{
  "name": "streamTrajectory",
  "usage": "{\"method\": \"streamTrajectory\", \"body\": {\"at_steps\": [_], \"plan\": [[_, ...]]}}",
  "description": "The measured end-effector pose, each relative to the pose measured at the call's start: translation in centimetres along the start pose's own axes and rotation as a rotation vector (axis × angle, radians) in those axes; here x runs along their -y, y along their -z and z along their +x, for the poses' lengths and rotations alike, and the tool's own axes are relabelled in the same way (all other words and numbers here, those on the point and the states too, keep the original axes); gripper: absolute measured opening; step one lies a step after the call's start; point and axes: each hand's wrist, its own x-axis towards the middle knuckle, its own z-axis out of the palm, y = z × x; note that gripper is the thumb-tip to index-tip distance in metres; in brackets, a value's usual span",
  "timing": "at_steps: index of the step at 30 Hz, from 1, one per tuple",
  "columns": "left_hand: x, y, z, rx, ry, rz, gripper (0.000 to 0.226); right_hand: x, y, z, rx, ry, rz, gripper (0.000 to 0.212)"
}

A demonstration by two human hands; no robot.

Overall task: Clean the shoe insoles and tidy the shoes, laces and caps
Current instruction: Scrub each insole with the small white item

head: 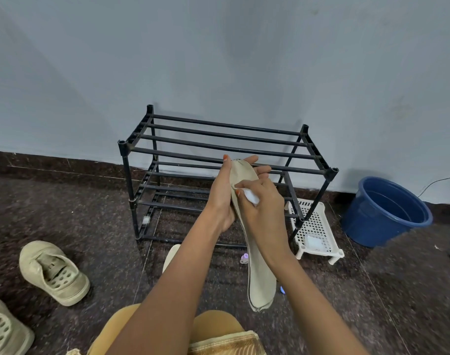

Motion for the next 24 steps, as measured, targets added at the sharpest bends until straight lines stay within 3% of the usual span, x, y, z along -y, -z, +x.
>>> {"method": "streamTrajectory", "body": {"at_steps": [4, 14, 24], "plan": [[0.1, 0.0, 0.0, 0.003, -0.015, 0.011, 0.058, 0.3, 0.3, 0.0, 0.047, 0.012, -0.009, 0.013], [-0.2, -0.1, -0.3, 0.023, 0.013, -0.016, 0.056, 0.4, -0.1, 1.4, -0.087, 0.024, -0.111, 0.016], [0.0, 0.1, 0.0, 0.014, -0.041, -0.082, 0.052, 1.1, 0.6, 0.0, 0.118, -0.02, 0.048, 0.013]]}}
